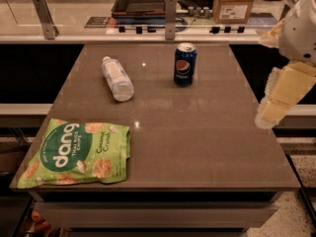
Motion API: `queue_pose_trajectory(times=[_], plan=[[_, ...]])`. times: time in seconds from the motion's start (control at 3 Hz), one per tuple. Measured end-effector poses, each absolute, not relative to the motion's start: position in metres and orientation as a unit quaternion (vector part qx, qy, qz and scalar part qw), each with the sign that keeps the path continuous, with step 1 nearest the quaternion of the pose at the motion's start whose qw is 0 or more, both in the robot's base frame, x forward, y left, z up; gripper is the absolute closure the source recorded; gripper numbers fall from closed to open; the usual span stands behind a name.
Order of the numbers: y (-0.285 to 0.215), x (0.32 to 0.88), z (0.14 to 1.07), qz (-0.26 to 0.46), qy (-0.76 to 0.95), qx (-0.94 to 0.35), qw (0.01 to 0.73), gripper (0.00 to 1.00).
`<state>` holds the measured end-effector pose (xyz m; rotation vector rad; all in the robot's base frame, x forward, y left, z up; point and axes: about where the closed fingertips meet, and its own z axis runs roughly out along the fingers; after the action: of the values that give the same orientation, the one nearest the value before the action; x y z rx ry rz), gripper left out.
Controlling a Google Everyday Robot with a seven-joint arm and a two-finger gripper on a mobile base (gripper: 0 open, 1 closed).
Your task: Pick blue plastic bottle
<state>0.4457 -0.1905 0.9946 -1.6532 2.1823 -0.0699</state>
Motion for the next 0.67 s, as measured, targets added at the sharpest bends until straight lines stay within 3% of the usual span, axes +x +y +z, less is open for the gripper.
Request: queue_pose_trajectory(times=[0.67], plan=[[-0.12,0.473,1.004,0.081,0.796,-0.538,0.267,0.0]])
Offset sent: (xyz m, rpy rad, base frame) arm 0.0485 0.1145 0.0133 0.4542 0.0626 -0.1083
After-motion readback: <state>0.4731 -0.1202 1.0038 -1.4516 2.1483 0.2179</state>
